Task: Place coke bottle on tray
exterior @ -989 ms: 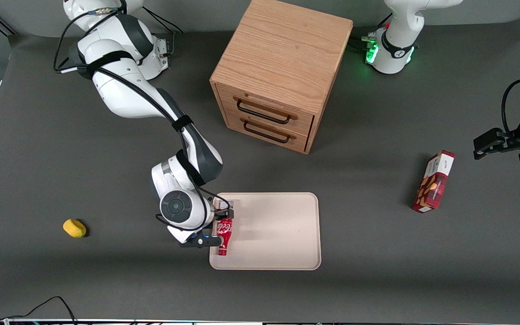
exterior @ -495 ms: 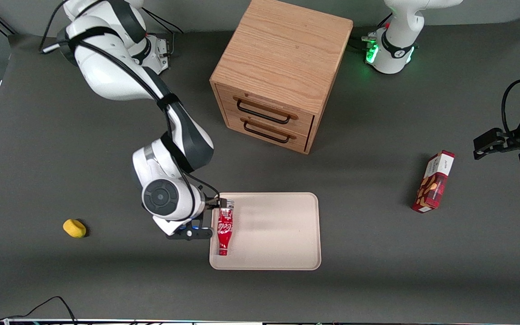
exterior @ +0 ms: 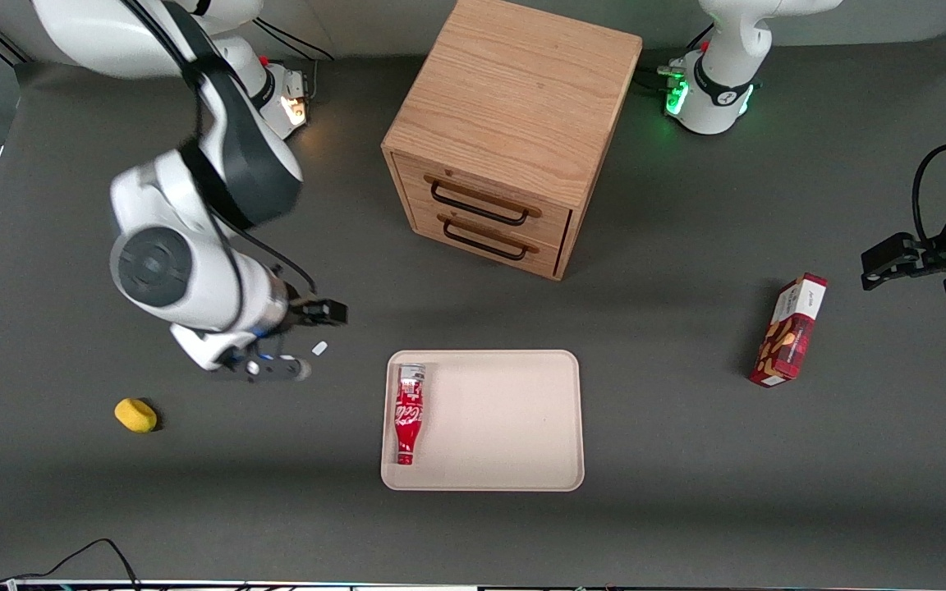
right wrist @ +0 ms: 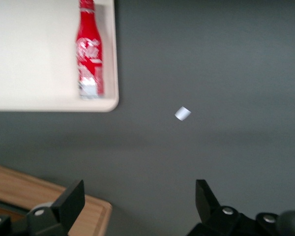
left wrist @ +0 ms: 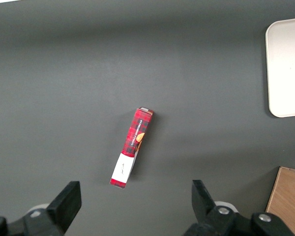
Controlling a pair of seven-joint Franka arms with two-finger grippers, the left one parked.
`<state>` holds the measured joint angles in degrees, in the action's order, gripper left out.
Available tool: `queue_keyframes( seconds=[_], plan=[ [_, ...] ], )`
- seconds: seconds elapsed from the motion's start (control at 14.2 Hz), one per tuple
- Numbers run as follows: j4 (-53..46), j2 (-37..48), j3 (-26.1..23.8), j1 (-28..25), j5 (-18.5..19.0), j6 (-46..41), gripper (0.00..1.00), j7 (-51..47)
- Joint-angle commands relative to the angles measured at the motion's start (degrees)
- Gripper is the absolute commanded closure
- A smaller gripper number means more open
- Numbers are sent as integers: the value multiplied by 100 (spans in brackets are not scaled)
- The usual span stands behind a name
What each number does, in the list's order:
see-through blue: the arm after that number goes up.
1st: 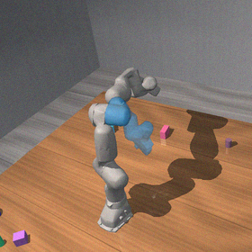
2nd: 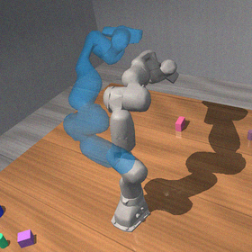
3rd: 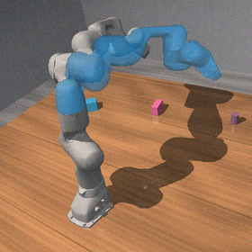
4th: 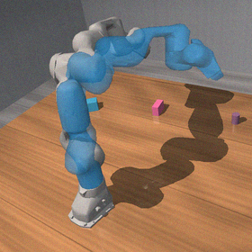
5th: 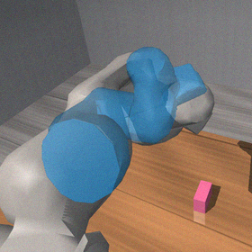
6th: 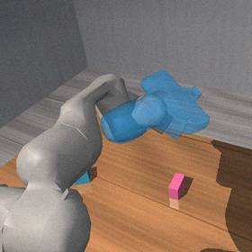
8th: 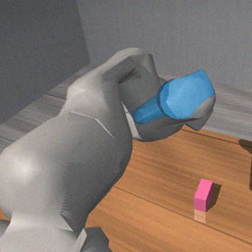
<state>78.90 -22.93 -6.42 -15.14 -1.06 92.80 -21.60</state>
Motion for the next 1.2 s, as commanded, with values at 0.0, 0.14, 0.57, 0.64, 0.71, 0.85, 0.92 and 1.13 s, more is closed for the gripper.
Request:
queue_keyframes(
  seconds=[0.0,0.14,0.57,0.64,0.71,0.85,0.92,1.13],
  plan=[
    [1300,1252,27,318,-122,19,0,515],
    [1679,1877,71,642,-131,-86,0,1138],
    [2155,2793,535,733,-25,-324,0,1842],
    [2164,2864,693,645,-25,-350,0,1870],
    [2147,2873,843,549,-25,-420,0,1870],
    [2094,2839,1045,268,-17,-447,0,1810],
    [2085,2838,1220,101,-17,-473,0,1800],
    [2050,2838,1372,55,-25,-517,0,1862]
  ],
)
